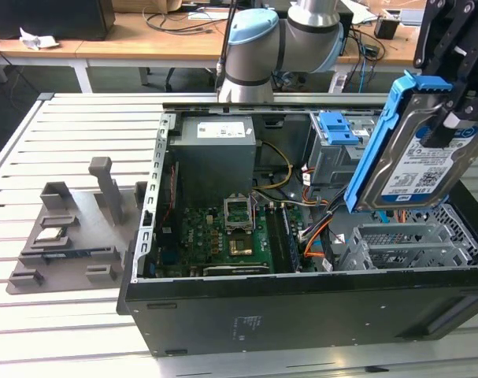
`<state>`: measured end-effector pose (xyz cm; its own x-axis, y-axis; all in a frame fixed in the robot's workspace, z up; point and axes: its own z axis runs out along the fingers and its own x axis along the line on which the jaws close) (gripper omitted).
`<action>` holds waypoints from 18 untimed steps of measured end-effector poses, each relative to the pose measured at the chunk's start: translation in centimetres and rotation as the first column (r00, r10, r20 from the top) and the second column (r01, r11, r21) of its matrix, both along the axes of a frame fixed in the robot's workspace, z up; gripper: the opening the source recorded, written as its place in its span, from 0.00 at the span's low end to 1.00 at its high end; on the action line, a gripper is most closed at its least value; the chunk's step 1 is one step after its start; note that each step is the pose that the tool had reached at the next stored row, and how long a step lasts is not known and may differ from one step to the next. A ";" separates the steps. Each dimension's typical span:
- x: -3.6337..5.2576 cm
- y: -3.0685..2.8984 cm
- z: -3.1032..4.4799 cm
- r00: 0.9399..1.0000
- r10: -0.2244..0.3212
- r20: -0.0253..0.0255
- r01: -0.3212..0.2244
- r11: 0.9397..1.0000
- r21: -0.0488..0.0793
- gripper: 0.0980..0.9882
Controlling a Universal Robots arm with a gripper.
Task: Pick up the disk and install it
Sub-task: 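Pick up the disk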
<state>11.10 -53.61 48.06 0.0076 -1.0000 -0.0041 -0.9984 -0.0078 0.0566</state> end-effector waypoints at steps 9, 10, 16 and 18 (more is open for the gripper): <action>1.24 -0.06 -0.60 1.000 0.000 0.000 0.000 1.000 0.000 0.30; 1.29 -0.08 -0.64 1.000 0.000 0.000 0.000 1.000 0.000 0.30; 1.93 -0.40 -1.16 1.000 0.000 0.000 0.000 1.000 0.000 0.30; 2.39 -0.50 -1.56 1.000 0.000 0.000 0.000 1.000 0.000 0.30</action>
